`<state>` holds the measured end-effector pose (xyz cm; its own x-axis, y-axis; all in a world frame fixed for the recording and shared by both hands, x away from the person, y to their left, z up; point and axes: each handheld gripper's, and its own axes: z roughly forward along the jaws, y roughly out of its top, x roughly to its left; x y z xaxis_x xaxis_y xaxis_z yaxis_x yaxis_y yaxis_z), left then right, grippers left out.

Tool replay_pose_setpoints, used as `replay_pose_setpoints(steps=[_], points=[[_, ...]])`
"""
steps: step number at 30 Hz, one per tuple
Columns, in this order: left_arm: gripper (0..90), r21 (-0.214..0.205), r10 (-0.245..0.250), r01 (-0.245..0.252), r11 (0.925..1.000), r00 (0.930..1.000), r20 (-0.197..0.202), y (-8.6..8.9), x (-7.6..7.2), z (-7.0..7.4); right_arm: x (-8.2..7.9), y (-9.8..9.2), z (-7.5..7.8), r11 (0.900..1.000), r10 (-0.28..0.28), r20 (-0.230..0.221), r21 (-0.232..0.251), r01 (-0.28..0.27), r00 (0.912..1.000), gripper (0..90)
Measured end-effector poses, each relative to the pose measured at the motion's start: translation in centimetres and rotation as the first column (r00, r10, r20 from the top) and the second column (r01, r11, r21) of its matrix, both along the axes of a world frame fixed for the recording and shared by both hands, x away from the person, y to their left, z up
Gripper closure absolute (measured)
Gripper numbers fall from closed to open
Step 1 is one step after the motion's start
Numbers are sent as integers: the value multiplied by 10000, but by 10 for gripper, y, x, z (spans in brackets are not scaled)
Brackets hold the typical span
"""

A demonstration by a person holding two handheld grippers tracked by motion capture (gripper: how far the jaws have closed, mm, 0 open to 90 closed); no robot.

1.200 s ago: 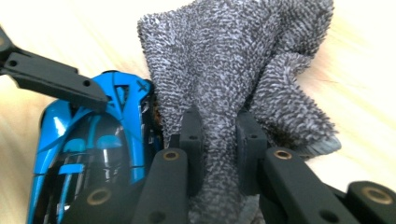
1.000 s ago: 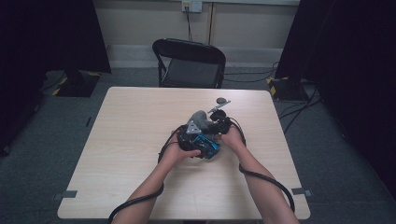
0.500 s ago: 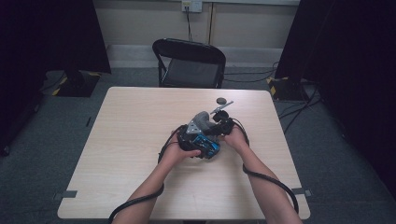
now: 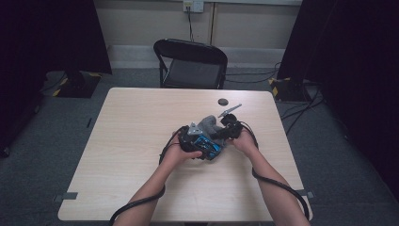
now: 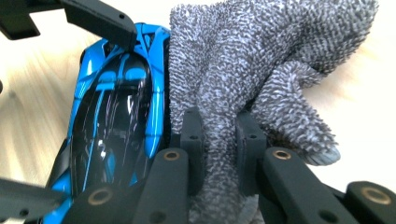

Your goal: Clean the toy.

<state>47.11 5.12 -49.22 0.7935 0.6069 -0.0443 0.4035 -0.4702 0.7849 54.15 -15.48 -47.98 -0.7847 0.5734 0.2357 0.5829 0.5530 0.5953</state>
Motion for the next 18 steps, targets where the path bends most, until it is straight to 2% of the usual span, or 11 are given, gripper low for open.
replay_pose_setpoints(steps=[18], points=[[18,116,75,-74,9999,9999,-82,-1,0,1,-22,-28,0,9997,-209,-18,143,210,9998,772]])
